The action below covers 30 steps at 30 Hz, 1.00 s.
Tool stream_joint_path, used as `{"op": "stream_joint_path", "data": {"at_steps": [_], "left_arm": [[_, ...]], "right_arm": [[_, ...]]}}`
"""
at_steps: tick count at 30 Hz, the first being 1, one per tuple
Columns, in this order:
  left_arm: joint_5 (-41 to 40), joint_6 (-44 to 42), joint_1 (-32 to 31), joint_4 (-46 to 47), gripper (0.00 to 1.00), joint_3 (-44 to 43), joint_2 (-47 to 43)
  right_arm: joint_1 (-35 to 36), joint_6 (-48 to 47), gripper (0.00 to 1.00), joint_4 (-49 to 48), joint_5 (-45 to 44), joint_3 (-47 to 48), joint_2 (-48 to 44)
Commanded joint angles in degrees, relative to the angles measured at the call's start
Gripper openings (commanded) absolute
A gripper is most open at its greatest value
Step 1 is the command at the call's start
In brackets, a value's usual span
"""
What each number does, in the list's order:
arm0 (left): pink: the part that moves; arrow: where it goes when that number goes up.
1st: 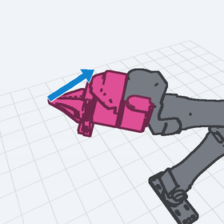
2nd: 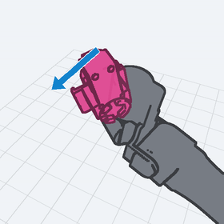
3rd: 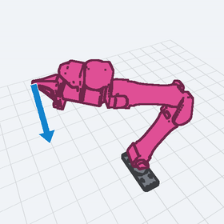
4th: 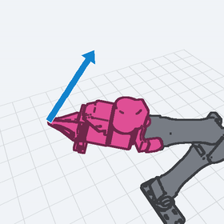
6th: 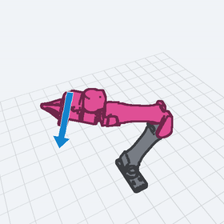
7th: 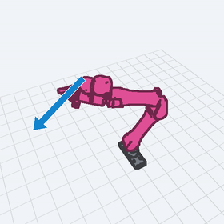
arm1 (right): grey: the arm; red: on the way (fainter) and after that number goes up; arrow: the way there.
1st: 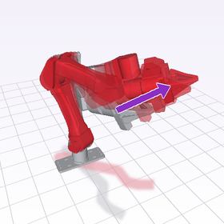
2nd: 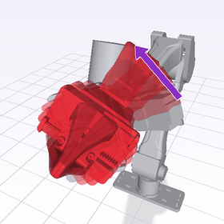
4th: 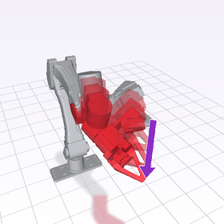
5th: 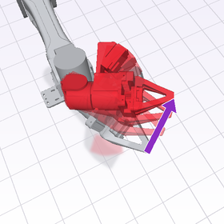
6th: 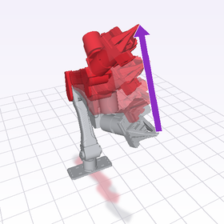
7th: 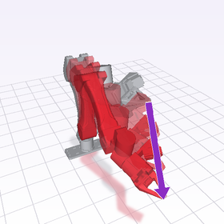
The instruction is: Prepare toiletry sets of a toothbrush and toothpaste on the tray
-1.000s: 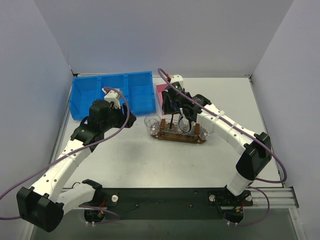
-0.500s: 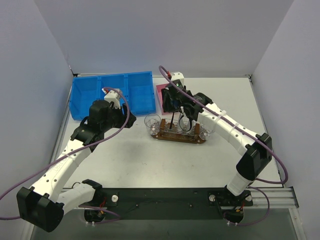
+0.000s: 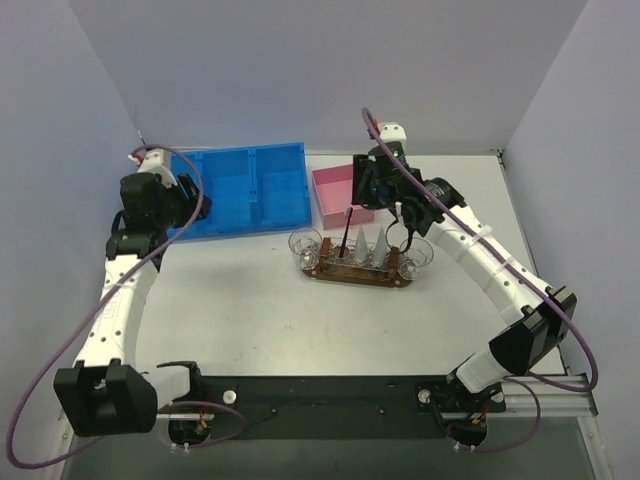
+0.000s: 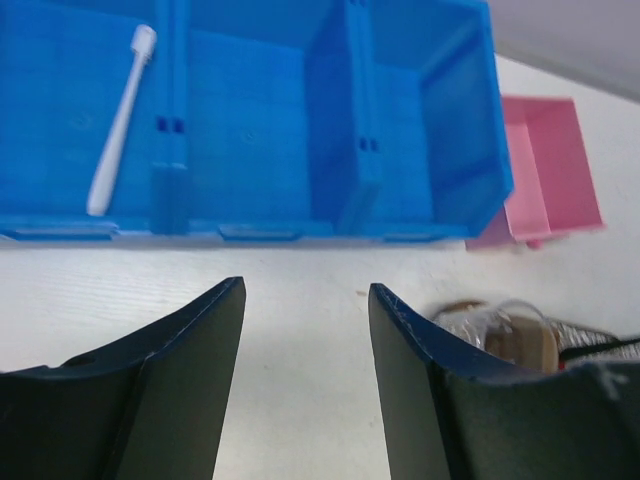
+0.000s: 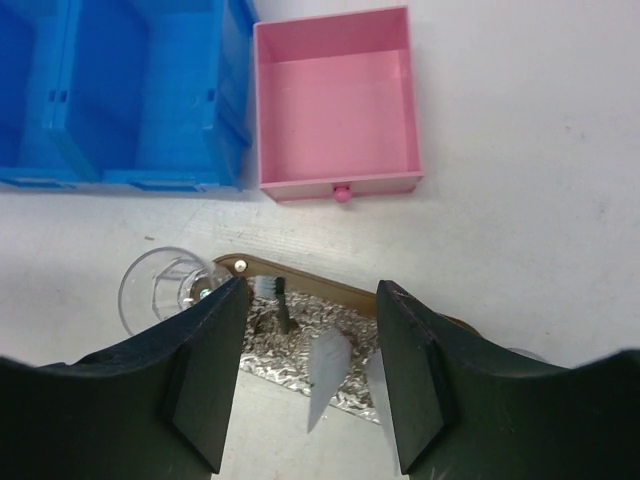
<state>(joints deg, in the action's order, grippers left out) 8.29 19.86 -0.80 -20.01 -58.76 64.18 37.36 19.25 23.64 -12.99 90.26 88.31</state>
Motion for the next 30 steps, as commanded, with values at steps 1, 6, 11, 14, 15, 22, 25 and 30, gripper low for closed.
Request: {"op": "stream_joint_path", "data": {"at_steps": [1, 6, 11, 14, 15, 22, 25, 30], "left_arm": [[5.2, -2.1, 8.2, -1.1, 0.63, -9.6, 8.3], [8.1, -6.3, 13.3, -3.2, 0.58, -18.4, 19.7], [1.9, -15.4, 13.3, -7.8, 0.52, -28.7, 30.0], [-0.9, -19.0, 13.3, -9.8, 0.49, -33.8, 36.5], [-1.7, -19.5, 13.3, -10.3, 0.48, -35.0, 39.6], [0.0, -24.9, 12.6, -12.7, 0.43, -43.4, 50.2], [0.1, -26.0, 12.3, -13.6, 0.42, -44.9, 54.1], [1.4, -27.5, 12.4, -13.0, 0.41, -44.3, 57.6]], "right_arm": [[-5.8, -1.5, 0.49, -0.1, 3.1, 1.1, -3.1], [-9.8, -3.3, 0.47, -0.9, 4.7, 1.4, -3.3], [-12.9, -4.0, 0.45, -1.1, 5.6, 2.6, -3.0], [-14.2, -3.7, 0.43, -1.1, 6.0, 2.5, -3.1], [-15.0, -3.6, 0.43, -1.1, 6.1, 2.4, -3.1], [-18.0, -2.0, 0.41, -0.9, 8.8, 2.8, -1.5], [-18.4, -1.1, 0.41, -0.9, 9.2, 3.9, -0.2], [-18.6, 0.1, 0.4, -0.9, 9.6, 5.4, 1.9]]}}
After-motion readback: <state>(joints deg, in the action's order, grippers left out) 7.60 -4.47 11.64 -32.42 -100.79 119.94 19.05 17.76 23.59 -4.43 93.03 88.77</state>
